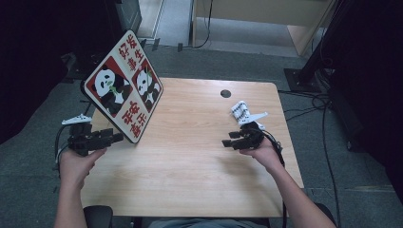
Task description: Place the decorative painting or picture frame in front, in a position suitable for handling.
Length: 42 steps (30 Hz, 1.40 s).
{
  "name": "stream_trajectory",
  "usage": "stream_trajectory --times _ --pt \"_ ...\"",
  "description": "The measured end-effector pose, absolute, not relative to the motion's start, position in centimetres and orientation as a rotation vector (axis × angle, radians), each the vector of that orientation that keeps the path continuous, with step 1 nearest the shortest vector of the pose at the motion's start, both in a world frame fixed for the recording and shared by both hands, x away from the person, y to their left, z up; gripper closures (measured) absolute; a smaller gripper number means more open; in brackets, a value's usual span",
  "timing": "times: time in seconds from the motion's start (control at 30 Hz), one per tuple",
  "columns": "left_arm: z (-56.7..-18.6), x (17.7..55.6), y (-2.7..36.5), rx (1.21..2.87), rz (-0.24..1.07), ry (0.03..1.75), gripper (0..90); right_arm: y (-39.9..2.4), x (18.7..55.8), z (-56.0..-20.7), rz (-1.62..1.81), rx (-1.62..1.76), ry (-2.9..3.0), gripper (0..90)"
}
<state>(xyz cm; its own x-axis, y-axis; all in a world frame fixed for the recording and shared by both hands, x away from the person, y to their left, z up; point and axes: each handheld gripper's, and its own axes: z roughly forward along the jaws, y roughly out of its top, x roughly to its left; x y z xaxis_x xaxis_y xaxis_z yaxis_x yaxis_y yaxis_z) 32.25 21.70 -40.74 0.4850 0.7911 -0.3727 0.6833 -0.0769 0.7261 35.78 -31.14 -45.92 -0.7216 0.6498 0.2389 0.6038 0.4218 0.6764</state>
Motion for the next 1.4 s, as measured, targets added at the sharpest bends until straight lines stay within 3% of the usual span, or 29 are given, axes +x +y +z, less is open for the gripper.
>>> stream_trajectory --times 0.4,1.4 --pt "-39.3 34.0 22.3 1.783 0.17 1.26 38.9 -31.4 35.2 -46.2 1.193 1.159 2.595 45.2" --pt "-29.6 40.7 23.3 1.849 0.209 1.292 38.6 -30.9 35.3 -46.7 1.119 1.13 2.639 44.6"
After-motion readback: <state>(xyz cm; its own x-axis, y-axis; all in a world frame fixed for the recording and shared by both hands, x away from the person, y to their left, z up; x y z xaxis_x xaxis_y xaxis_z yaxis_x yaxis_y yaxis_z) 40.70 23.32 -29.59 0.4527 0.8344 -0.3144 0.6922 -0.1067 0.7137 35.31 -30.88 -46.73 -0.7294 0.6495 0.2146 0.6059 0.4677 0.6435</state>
